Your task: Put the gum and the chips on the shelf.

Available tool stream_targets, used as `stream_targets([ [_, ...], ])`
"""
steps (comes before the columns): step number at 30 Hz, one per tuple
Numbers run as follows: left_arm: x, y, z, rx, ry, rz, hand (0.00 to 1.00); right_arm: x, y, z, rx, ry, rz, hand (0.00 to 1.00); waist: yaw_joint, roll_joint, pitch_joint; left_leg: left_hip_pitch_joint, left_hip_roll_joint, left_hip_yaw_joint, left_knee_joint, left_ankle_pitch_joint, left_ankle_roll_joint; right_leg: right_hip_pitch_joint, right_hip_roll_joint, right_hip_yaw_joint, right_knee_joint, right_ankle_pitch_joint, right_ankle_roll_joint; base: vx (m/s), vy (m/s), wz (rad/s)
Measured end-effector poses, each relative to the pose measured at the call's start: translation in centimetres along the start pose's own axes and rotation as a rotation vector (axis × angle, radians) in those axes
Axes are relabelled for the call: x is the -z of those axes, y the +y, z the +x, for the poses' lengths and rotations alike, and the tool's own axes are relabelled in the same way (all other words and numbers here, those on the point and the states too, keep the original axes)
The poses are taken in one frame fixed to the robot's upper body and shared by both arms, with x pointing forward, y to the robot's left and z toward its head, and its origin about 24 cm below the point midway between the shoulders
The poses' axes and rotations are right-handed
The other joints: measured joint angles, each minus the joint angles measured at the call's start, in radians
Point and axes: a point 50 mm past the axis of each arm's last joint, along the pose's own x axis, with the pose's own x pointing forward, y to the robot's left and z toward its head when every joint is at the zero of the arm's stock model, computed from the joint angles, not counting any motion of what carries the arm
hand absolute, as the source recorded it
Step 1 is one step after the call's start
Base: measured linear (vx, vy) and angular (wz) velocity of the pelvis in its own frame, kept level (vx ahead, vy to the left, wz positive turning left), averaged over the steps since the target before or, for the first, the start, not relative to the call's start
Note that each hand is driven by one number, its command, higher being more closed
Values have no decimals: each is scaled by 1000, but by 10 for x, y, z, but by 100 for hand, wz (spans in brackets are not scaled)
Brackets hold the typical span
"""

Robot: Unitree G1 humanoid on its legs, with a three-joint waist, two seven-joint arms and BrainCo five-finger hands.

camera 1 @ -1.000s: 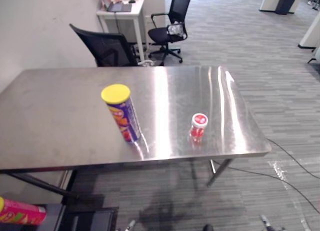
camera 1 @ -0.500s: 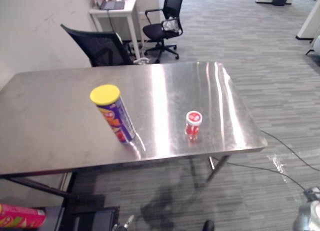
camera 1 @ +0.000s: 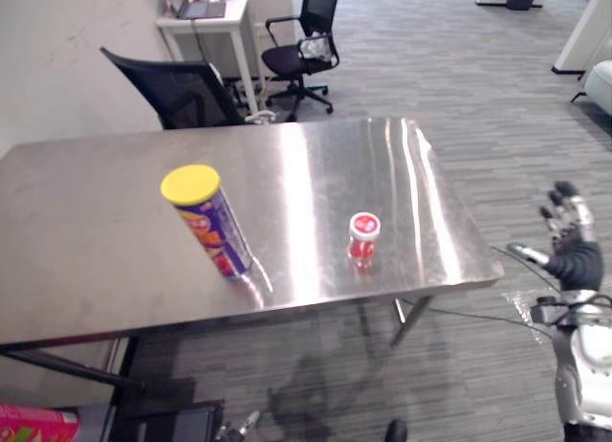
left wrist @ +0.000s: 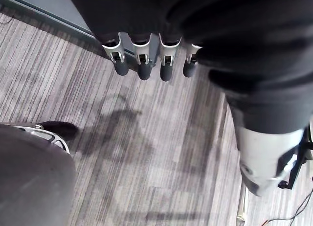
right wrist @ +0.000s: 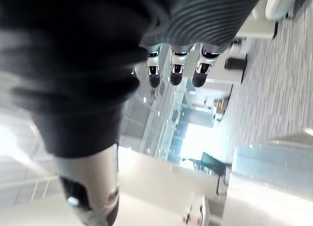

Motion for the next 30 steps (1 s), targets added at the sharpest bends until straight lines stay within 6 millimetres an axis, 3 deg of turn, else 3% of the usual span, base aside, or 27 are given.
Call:
stream_targets([
  [4,0,-1,0,3,-6,5,0,2,18,3,-197,32,4,0,1,-4,2,-2,1,-3,0,0,0,0,0,-4,0,0,0,-5,9,2],
  [10,1,-3,0,18,1,26,0,8,37,3,-348,84,9,0,3,-4,2,-3,1,-6,0,0,0,1,0,-8,0,0,0,0,0,0],
  [21,5,-2,-1,20,11,59,0,20,60,15,-429,122,44,0,5,-8,1,1,0,-18,1,3,2,13,-2,-25,0,0,0,-5,5,2],
  [30,3,-2,0,29,6,78,0,37,67,32,-425,182,34,0,32,-12,4,-1,-5,-40,0,9,7,22,-5,-50,0,0,0,-16,16,8],
])
